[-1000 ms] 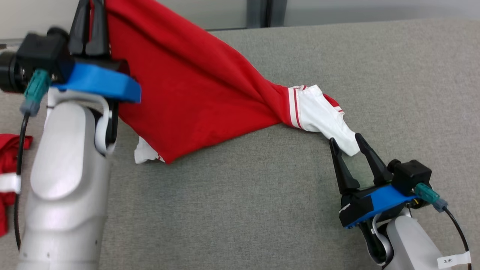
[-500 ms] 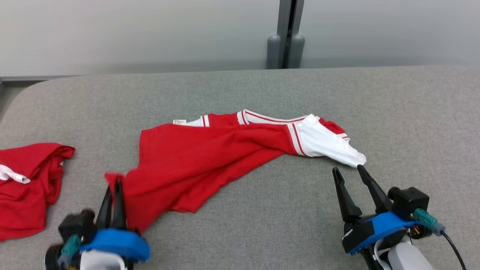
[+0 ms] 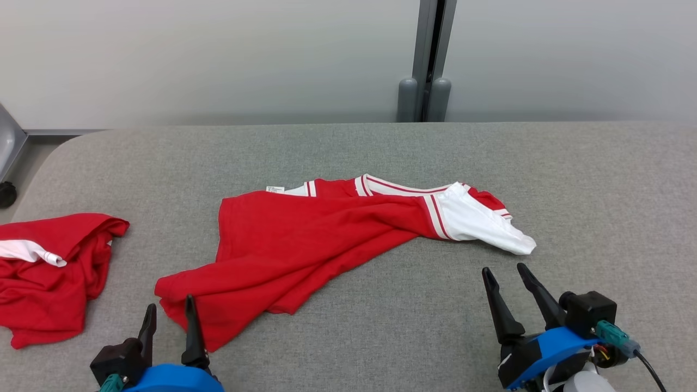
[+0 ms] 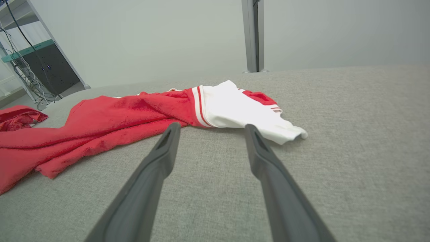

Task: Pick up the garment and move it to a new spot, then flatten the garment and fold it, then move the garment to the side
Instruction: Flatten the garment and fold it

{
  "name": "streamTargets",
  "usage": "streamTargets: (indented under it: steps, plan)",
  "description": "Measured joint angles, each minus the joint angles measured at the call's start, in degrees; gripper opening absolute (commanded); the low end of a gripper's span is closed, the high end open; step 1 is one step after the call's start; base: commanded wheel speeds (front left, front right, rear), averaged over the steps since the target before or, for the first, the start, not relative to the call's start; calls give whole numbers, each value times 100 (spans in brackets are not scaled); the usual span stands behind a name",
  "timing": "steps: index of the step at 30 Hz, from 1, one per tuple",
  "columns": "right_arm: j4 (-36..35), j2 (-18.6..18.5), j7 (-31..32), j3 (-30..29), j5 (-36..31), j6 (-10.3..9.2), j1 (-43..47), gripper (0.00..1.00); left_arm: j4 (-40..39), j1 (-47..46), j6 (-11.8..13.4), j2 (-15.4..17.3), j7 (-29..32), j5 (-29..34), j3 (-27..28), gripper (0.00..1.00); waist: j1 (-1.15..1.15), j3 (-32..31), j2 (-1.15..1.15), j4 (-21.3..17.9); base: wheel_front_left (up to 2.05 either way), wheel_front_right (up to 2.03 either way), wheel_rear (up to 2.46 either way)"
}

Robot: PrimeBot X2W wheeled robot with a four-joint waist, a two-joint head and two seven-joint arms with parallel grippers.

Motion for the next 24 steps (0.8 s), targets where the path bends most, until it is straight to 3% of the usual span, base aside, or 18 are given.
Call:
streamTargets:
  steps: [5,14,24]
  plan:
    - [468,-129,0,13,-79,0,-457,100,-103,-112,22,-2,0,-29,-200,100,1,158,0,40,0,0,0]
    - [1784,-402,108,179,-175,0,-2091,100,-216,-424,79,-1,0,-140,-617,100,2,643,0,264,0,0,0]
    - [2729,-564,300,469,129,0,-3345,100,-280,-706,143,0,0,-283,-909,100,2,1177,0,638,0,0,0]
